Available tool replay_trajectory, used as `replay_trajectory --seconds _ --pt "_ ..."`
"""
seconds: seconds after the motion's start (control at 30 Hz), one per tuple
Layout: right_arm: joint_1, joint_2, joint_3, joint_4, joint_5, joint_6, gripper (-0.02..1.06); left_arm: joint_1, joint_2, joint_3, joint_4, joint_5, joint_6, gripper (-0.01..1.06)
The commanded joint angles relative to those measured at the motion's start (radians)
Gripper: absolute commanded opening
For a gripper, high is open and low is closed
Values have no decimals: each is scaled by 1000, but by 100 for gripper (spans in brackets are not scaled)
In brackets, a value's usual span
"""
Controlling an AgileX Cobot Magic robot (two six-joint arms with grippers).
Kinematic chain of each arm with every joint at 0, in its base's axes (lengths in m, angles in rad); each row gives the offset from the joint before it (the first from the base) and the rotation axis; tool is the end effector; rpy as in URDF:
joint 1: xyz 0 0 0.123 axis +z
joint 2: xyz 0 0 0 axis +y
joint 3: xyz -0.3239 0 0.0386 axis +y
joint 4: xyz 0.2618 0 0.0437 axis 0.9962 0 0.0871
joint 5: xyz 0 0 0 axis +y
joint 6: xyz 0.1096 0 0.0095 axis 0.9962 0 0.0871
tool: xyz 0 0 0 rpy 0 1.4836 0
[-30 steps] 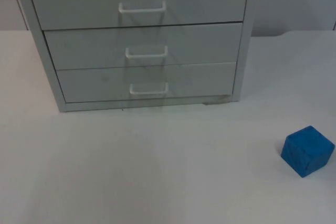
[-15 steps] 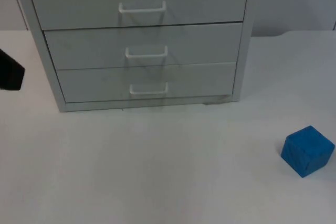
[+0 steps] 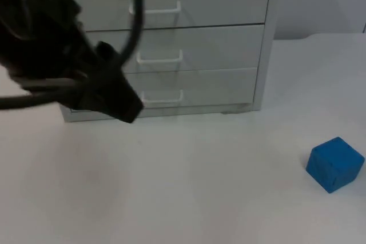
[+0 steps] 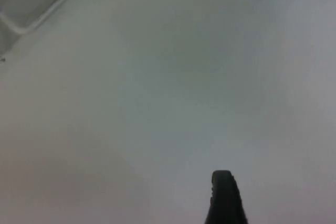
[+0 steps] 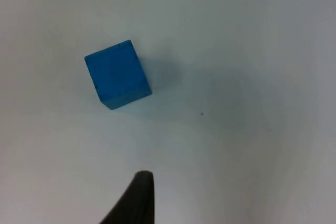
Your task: Open the drawer with the left hand, place the block into the drawer with the right hand, then close the drawer with the left hand.
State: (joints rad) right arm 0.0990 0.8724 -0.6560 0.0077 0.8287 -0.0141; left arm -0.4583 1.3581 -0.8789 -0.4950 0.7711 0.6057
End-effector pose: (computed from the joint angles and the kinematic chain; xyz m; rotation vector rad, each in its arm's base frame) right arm 0.1488 0.0154 0.2923 -0.1386 2.5254 0.0432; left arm 0.2250 -0.1516 0.2733 1.0093 2.4681 -0.5219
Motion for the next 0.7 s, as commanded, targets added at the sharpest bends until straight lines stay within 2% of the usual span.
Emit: replay_trajectory --seconds 0.0,0.13,0.23,0.27,0.4,0.43,0.47,0.6,0.67 --pt "4 -1 -10 -1 -10 0 105 -45 37 -35 65 -8 3 55" --pt "4 -1 -10 -8 -16 0 105 -149 116 -87 214 -26 1 54" --pt "4 -1 -10 -1 -22 0 105 -257 206 -120 426 -103 -62 54" --pt "4 -1 -10 -1 -22 0 105 -257 206 -120 426 -103 -62 54" --pt "4 -1 -10 -1 -22 0 105 -321 310 -152 739 -149 -249 54" --pt "4 -1 -10 -1 -22 0 105 -321 310 -152 739 -149 -249 54" --pt "4 -1 -10 -1 -22 0 105 -323 335 -152 800 -163 -281 54" --pt "4 -1 -10 -8 -24 0 105 -323 418 -152 964 -260 -332 54" --pt "4 -1 -10 -8 -24 0 105 -323 435 -152 993 -294 -340 54"
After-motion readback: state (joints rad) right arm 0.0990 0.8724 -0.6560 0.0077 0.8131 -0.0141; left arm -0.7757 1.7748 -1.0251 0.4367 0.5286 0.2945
